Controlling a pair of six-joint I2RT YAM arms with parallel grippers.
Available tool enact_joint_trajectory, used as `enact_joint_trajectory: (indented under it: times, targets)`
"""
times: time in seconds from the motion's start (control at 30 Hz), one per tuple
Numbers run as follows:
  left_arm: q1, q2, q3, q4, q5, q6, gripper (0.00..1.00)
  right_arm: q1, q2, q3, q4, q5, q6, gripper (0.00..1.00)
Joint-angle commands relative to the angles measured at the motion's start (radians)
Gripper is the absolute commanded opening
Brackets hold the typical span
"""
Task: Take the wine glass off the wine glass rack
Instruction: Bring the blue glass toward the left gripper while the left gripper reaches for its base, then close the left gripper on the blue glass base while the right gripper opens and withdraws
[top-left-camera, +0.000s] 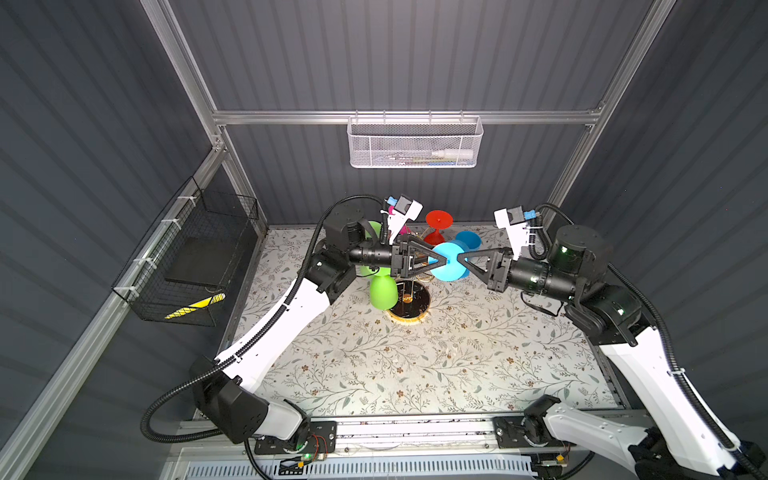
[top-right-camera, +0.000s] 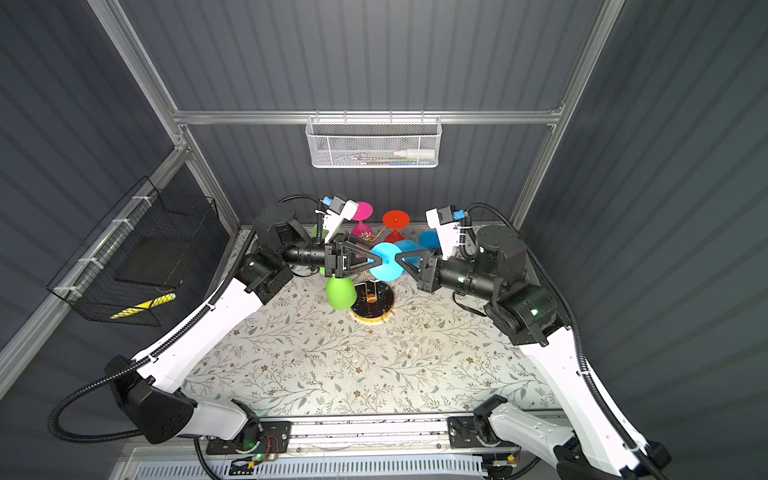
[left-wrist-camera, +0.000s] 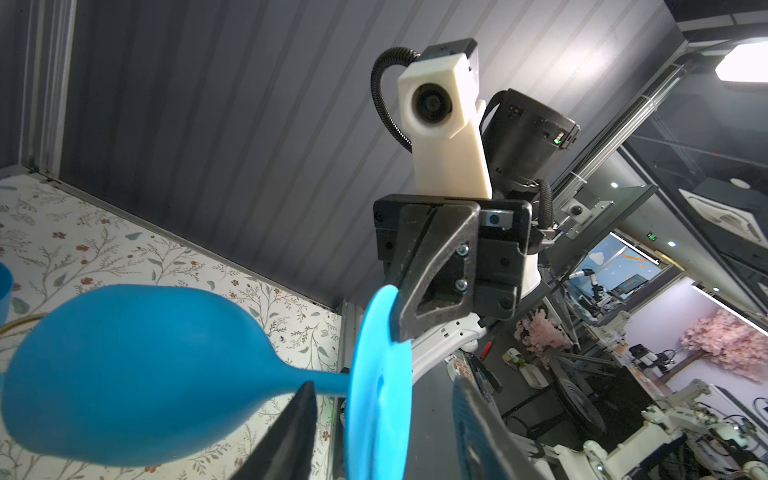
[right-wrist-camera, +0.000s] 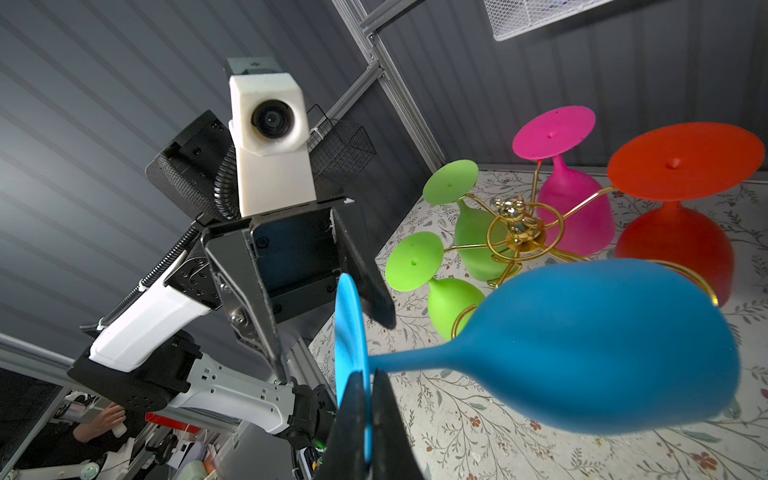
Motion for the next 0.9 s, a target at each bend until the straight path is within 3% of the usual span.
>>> enact_joint_trajectory:
  times: [0.0,0.27,0.37,0.43,0.47,0.53,0.67,0.87]
  targets:
    - [-0.007,0.012,0.015,0.032,0.038,-0.024,0.44,-0.005,-0.007,-0.002,0.053,-0.014,-0.013,0.00]
    - [-0.008,0.008,0.018,0.058,0.075,-0.057,0.24,-0.005,0.000,-0.006,0.075,-0.023,-0.010,0.00]
    - [-0.008,-0.001,0.026,0.036,0.076,-0.042,0.12,-0.005,-0.001,0.000,0.077,-0.024,-0.012,0.01]
    - [-0.008,-0.007,0.033,0.025,0.079,-0.036,0.03,-0.005,-0.006,0.001,0.076,-0.016,-0.015,0.11]
    - [-0.008,-0.008,0.039,0.020,0.083,-0.036,0.00,-0.005,-0.011,-0.002,0.076,-0.007,-0.016,0.20]
    - [-0.008,-0.010,0.056,0.008,0.097,-0.035,0.00,-0.008,-0.031,-0.007,0.065,0.038,-0.036,0.38]
    - [-0.007,-0.017,0.101,-0.071,0.121,0.020,0.00,-0.046,-0.124,-0.072,0.055,0.157,-0.125,0.60]
    - [-0.007,-0.003,0.137,-0.061,0.173,-0.010,0.00,-0.071,-0.272,-0.223,0.114,0.321,-0.366,0.79]
